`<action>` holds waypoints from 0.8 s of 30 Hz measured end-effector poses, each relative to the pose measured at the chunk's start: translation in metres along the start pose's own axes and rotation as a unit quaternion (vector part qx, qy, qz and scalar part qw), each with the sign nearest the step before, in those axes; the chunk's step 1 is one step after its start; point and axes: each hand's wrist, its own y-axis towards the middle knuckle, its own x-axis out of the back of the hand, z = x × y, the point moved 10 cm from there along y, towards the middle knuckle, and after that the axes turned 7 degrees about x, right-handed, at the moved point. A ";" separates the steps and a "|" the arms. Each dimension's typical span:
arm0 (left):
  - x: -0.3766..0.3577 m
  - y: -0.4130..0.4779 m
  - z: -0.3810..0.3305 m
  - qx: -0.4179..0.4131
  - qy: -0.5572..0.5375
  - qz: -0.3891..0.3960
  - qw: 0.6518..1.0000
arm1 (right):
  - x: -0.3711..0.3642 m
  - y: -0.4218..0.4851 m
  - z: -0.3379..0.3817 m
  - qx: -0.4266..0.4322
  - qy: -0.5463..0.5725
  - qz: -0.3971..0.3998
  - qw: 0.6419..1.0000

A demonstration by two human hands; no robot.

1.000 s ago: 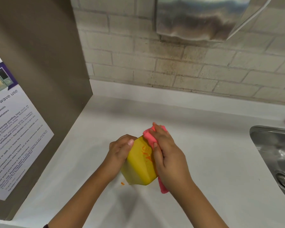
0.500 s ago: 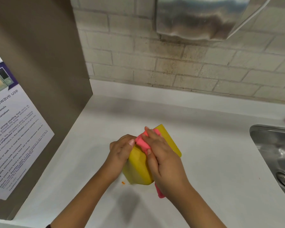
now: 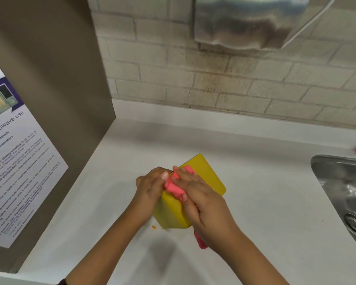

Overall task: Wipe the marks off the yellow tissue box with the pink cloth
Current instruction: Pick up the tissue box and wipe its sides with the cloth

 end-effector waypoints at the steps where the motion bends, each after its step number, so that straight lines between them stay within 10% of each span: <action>1: 0.001 0.000 -0.002 -0.005 0.000 0.000 1.000 | -0.001 -0.004 0.005 0.033 0.004 0.017 0.999; 10: -0.001 0.000 0.001 0.014 0.037 0.002 0.999 | 0.031 -0.018 -0.047 -0.102 0.061 -0.087 0.989; 24: 0.007 0.004 0.003 0.041 0.016 -0.026 0.999 | 0.006 -0.039 -0.001 0.061 0.122 0.018 0.991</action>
